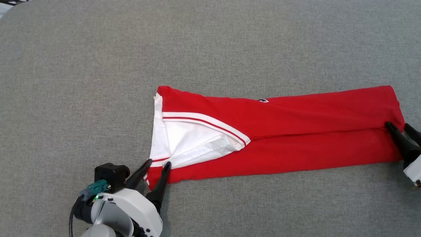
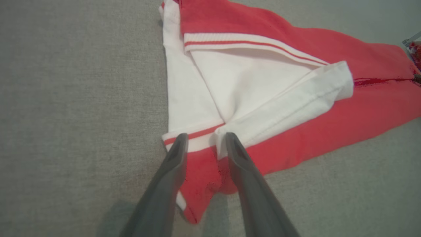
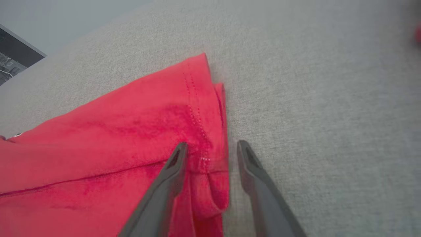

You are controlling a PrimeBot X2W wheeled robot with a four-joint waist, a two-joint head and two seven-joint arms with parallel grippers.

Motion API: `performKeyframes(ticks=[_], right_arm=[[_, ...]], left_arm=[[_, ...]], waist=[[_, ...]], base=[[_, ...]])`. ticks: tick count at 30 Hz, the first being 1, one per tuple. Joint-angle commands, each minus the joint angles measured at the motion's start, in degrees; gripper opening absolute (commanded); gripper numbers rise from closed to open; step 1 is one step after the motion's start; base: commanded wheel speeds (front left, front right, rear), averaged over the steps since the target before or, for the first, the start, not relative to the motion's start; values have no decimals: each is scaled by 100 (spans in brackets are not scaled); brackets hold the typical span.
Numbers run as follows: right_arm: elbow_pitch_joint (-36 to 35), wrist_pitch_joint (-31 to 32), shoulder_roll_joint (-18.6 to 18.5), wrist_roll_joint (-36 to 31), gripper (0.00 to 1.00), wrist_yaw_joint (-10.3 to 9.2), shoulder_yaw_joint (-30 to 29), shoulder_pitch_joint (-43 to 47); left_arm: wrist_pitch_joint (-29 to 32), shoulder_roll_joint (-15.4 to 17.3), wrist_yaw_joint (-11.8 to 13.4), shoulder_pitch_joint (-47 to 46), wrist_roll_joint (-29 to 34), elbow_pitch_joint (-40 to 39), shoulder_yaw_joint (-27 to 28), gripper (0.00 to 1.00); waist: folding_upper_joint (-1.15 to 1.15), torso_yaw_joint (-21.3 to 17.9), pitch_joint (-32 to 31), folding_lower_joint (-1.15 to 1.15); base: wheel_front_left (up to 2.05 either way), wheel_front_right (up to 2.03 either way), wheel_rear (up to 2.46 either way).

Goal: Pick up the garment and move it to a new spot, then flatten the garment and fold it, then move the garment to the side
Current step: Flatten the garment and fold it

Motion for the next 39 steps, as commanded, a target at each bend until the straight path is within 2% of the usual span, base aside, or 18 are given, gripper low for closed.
performKeyframes(ticks=[1,9,12,20,28,34,39], right_arm=[[-31,-192,-196,-128,100,-16,-10,216],[-313,-901,-121,-630,100,-16,-213,406],[-500,-1180,-2,-1029,100,-16,-319,448],[-1027,-1455,771,-2381,100,-16,-1205,774],[-1773,-1460,1716,-3537,100,-16,-2337,1400],[-2121,-1461,2215,-3930,100,-16,-2625,1901],[-2319,-1461,2370,-4054,100,-16,-2600,2170]], left_arm=[[-135,128,78,-222,50,-103,288,100],[-654,75,223,-102,-10,-283,651,100],[-938,13,289,-36,-34,-299,822,100],[-1601,-176,335,85,59,-228,1072,100],[-1857,-439,48,149,412,-175,1374,100],[-1868,-782,-202,384,991,-94,1884,100],[-1869,-1130,-499,682,1595,-109,2350,100]], waist=[[0,0,-64,0],[0,-26,-337,0],[0,-61,-457,0],[0,-138,-798,0],[0,-112,-1093,0],[0,-157,-1258,0],[0,-218,-1384,0]], base=[[0,0,0],[0,0,0],[0,0,0],[0,0,0],[0,0,0],[0,0,0],[0,0,0]])
